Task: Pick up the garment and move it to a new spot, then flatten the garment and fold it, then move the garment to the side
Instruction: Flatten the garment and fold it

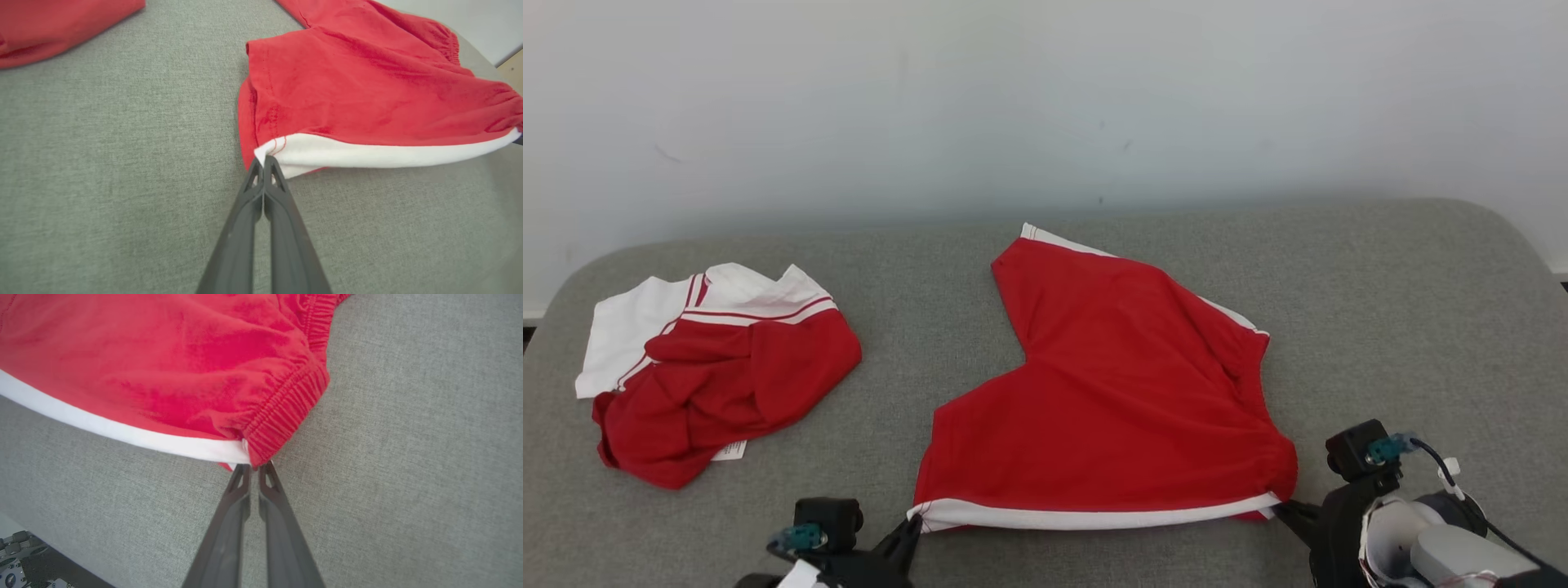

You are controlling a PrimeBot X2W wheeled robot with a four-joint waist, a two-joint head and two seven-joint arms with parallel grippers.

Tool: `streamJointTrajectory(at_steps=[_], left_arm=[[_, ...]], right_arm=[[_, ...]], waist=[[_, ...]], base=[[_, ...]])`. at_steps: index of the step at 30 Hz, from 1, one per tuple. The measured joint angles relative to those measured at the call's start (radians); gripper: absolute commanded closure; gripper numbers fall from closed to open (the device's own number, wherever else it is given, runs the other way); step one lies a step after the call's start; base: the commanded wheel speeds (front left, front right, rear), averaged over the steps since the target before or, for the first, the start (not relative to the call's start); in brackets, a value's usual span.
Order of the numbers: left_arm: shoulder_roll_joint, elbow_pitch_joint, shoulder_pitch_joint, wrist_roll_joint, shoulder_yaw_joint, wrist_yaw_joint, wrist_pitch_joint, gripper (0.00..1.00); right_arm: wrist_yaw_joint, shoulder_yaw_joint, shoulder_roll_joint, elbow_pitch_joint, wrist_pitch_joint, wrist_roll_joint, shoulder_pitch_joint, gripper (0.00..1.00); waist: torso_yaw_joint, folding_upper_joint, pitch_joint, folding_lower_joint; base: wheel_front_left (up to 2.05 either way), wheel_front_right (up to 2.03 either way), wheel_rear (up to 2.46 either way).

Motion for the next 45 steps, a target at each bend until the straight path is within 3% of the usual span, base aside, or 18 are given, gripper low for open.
streamJointTrajectory(at_steps=[3,9,11,14,17,20,22,30,32,37,45], left_arm=[[0.006,0.001,-0.039,0.002,-0.015,-0.001,0.058,1.00],[0.026,0.012,-0.209,-0.018,-0.052,-0.107,0.265,1.00],[0.025,0.021,-0.292,-0.055,-0.016,-0.142,0.321,1.00],[0.022,0.040,-0.461,-0.082,0.043,-0.150,0.367,1.00],[0.002,0.086,-0.730,-0.050,0.147,-0.112,0.316,1.00],[-0.021,0.087,-0.905,0.017,0.229,-0.039,0.170,1.00],[-0.037,0.065,-0.973,0.046,0.255,-0.023,0.101,1.00],[-0.048,0.053,-0.873,0.113,0.182,-0.030,-0.021,1.00],[-0.045,0.075,-0.805,0.118,0.153,-0.053,-0.035,1.00],[-0.052,0.125,-0.639,0.107,0.112,-0.072,-0.060,1.00],[-0.082,0.152,-0.457,0.100,0.065,-0.098,-0.082,1.00]], right_arm=[[0.000,0.010,-0.001,-0.001,0.054,-0.001,-0.047,1.00],[0.000,0.021,0.010,0.026,0.224,-0.001,-0.236,1.00],[0.000,0.012,0.021,0.046,0.275,-0.001,-0.325,1.00],[0.004,-0.016,0.043,0.081,0.322,-0.001,-0.478,1.00],[0.001,-0.108,0.084,0.138,0.239,-0.033,-0.724,1.00],[-0.010,-0.185,0.078,0.155,0.063,-0.105,-0.909,1.00],[-0.009,-0.203,0.063,0.142,-0.033,-0.144,-0.974,1.00],[0.038,-0.136,0.043,0.173,-0.258,-0.221,-0.835,1.00],[0.047,-0.123,0.043,0.204,-0.297,-0.220,-0.774,1.00],[0.063,-0.084,0.067,0.249,-0.364,-0.212,-0.626,1.00],[0.072,-0.054,0.084,0.279,-0.374,-0.169,-0.428,1.00]], waist=[[0.000,0.0000,0.023,-0.0001],[-0.002,0.0000,0.090,0.0001],[-0.004,0.0001,0.116,0.0001],[-0.006,0.0002,0.156,0.0002],[-0.010,0.0002,0.212,0.0003],[-0.013,0.0002,0.256,0.0003],[-0.013,0.0000,0.284,0.0001],[-0.001,0.0003,0.398,0.0004],[0.005,0.0004,0.416,0.0003],[0.021,0.0004,0.416,0.0002],[0.020,0.0001,0.342,-0.0002]], base=[[0.00,0.00,0.00],[0.00,0.00,0.00],[0.00,0.00,0.00],[0.00,0.00,0.00],[0.00,0.00,0.00],[0.00,0.00,0.00],[0.00,0.00,0.00],[0.00,0.00,0.00],[0.00,0.00,0.00],[0.00,0.00,0.00],[0.00,0.00,0.00]])
